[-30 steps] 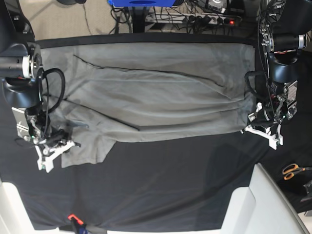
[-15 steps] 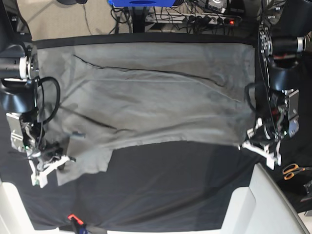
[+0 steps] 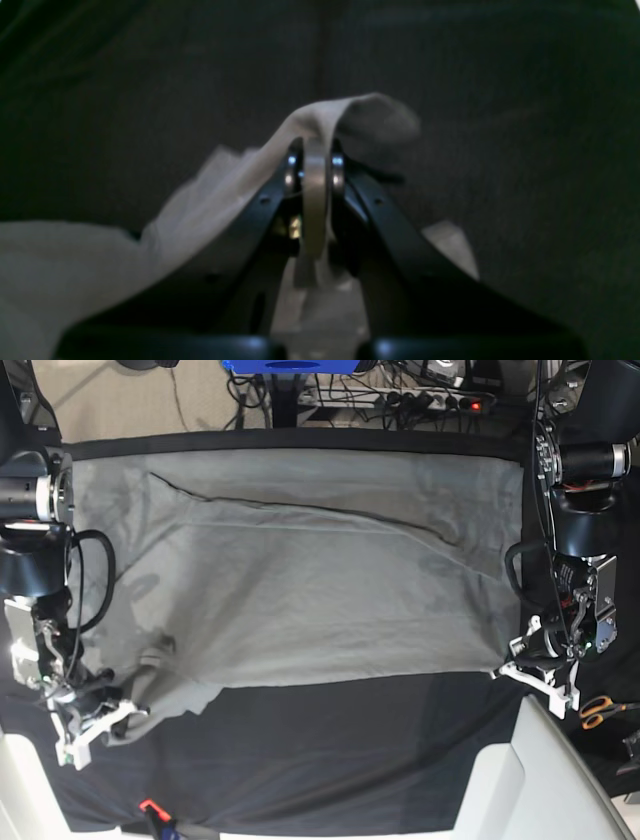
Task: Fold the T-shirt properly
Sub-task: 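Hold the hem with both grippers and lift it toward the collar, then lay the lifted hem over the collar half with both grippers, then open the left gripper and reposition it at the folded end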
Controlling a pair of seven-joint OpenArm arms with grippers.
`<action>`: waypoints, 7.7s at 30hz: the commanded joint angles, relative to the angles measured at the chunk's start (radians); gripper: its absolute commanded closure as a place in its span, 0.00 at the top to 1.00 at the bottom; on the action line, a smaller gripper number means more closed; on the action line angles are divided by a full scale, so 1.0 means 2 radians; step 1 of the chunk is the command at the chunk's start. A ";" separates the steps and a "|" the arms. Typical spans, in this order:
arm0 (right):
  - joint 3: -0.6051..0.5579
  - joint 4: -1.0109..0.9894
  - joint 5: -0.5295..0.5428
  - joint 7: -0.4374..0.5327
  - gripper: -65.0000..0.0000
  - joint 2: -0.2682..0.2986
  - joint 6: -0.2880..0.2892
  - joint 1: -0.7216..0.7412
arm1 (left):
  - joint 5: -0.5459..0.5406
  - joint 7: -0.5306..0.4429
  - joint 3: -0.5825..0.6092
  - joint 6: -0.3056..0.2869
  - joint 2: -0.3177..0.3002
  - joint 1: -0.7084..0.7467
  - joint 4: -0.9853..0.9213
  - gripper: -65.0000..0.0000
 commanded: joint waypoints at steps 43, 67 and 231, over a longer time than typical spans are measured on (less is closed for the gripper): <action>0.057 0.222 0.007 -0.186 0.00 -0.010 -0.025 -0.126 | -0.003 0.049 -0.001 -0.001 0.000 0.135 0.194 0.00; 0.116 0.327 0.006 -0.218 0.00 -0.013 -0.025 -0.235 | -0.007 0.049 -0.001 -0.006 -0.038 0.195 0.246 0.00; 0.196 0.513 0.008 -0.238 0.56 -0.064 -0.171 -0.373 | -0.016 0.090 -0.050 -0.051 -0.138 0.403 0.517 0.79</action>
